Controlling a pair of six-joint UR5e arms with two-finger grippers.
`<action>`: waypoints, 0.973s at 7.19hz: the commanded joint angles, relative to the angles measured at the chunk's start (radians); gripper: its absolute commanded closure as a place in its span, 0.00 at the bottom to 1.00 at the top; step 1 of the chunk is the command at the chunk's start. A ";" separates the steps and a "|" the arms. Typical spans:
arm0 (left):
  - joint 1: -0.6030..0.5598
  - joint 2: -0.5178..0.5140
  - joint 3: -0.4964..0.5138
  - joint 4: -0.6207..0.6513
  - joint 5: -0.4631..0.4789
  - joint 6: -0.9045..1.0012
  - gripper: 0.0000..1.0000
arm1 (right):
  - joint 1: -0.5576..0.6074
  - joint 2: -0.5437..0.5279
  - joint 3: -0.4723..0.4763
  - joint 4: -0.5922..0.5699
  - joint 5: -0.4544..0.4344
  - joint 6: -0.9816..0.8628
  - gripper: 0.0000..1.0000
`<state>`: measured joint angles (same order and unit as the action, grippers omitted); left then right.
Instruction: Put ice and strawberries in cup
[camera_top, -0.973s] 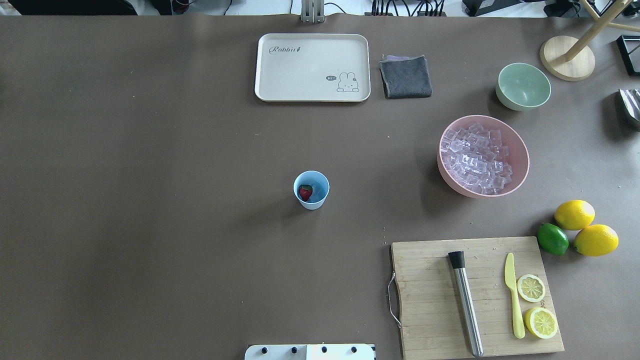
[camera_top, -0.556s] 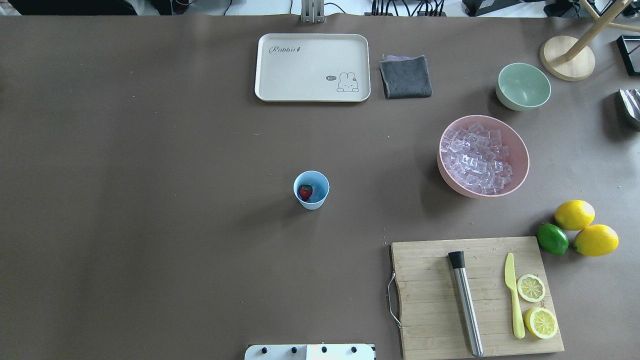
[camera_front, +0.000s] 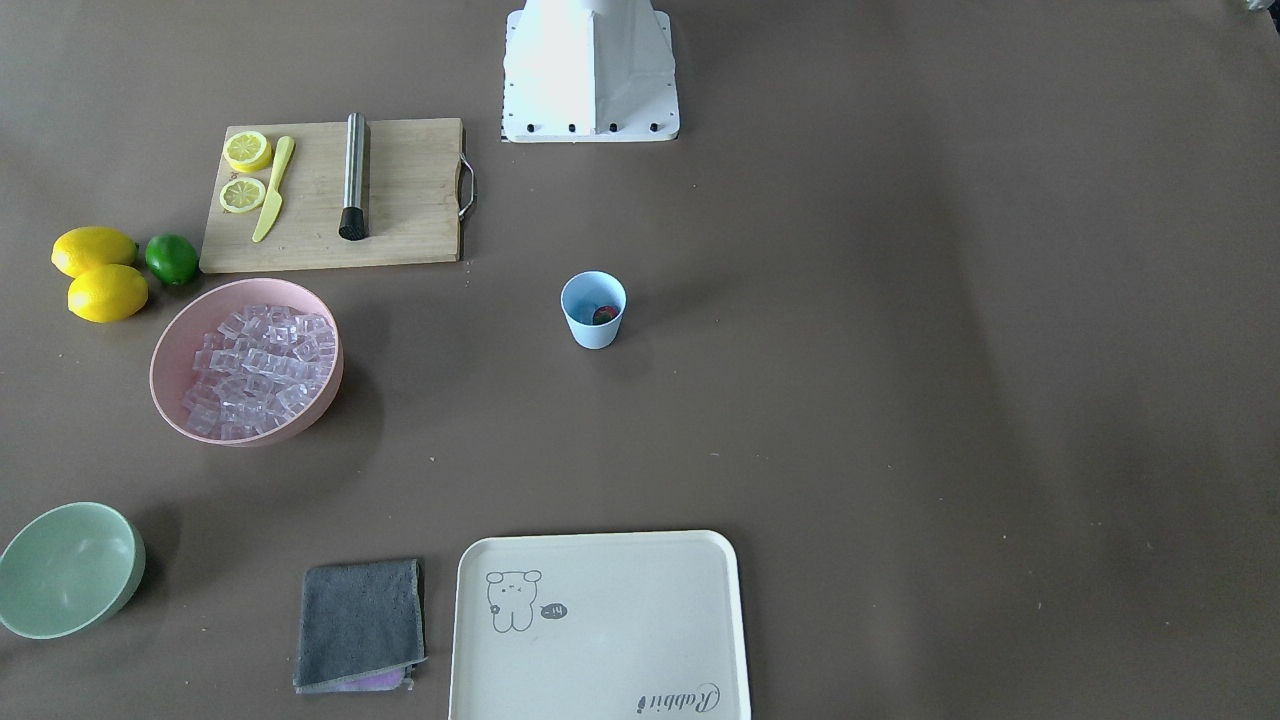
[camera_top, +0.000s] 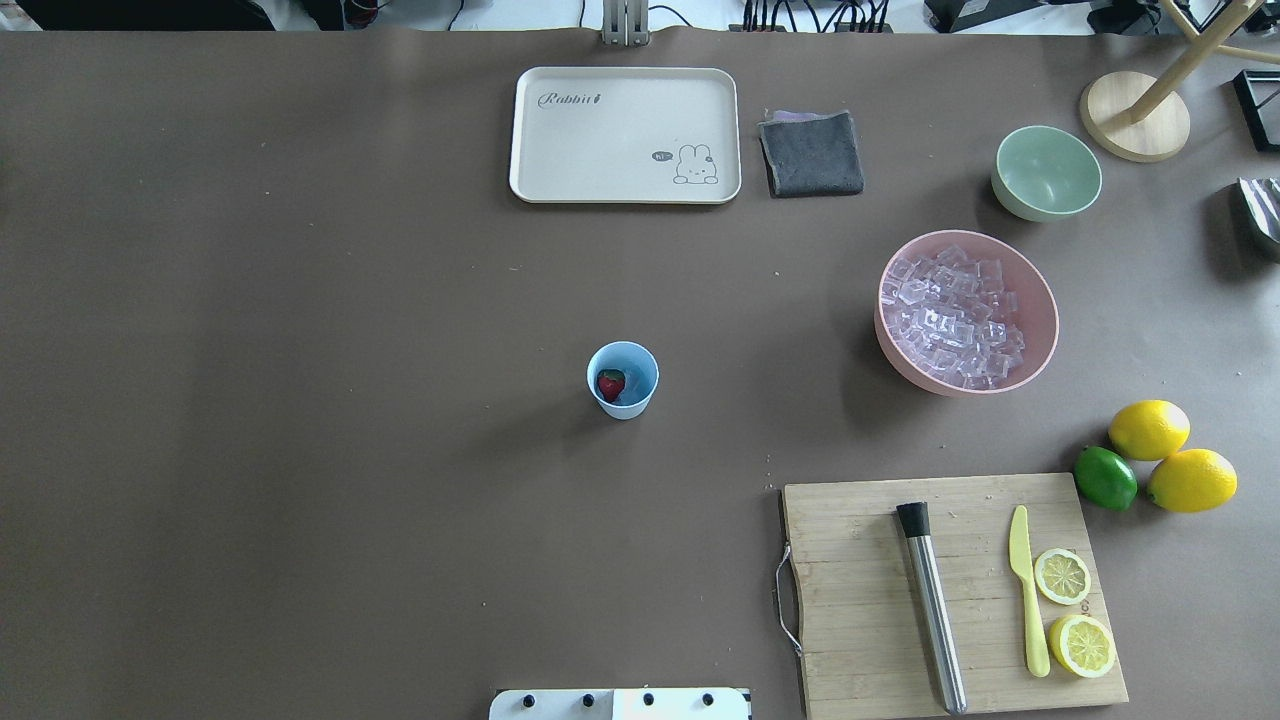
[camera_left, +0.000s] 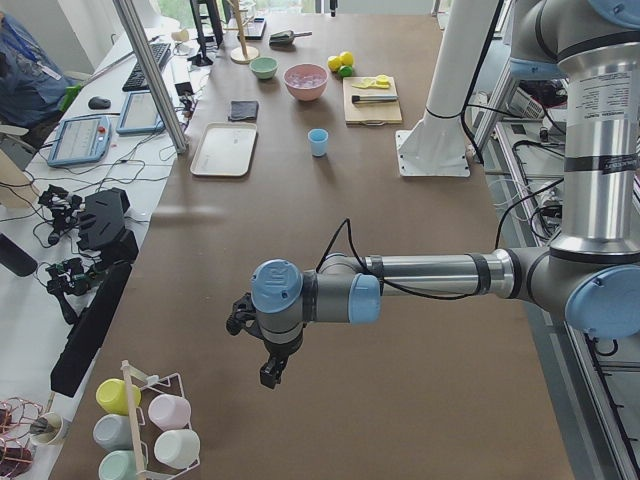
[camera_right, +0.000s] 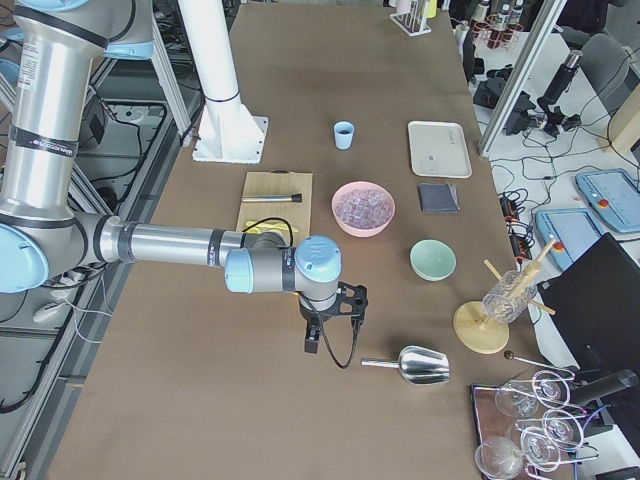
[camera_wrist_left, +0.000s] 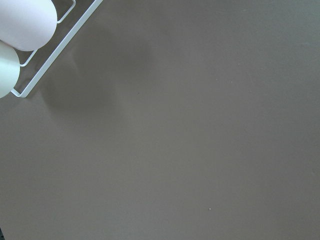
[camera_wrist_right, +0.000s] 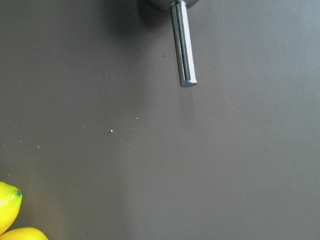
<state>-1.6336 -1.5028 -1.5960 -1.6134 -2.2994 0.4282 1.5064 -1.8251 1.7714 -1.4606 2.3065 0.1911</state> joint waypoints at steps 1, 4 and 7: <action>0.000 0.001 0.004 0.000 0.000 0.000 0.02 | 0.000 0.001 0.002 0.000 -0.002 -0.001 0.00; 0.000 0.003 0.004 0.000 -0.002 0.001 0.02 | 0.000 0.001 0.008 0.000 -0.022 -0.001 0.00; 0.000 0.003 0.005 0.004 -0.002 0.001 0.02 | 0.000 0.001 0.008 0.000 -0.022 -0.001 0.00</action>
<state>-1.6337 -1.5004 -1.5918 -1.6117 -2.3009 0.4295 1.5064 -1.8239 1.7793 -1.4603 2.2843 0.1902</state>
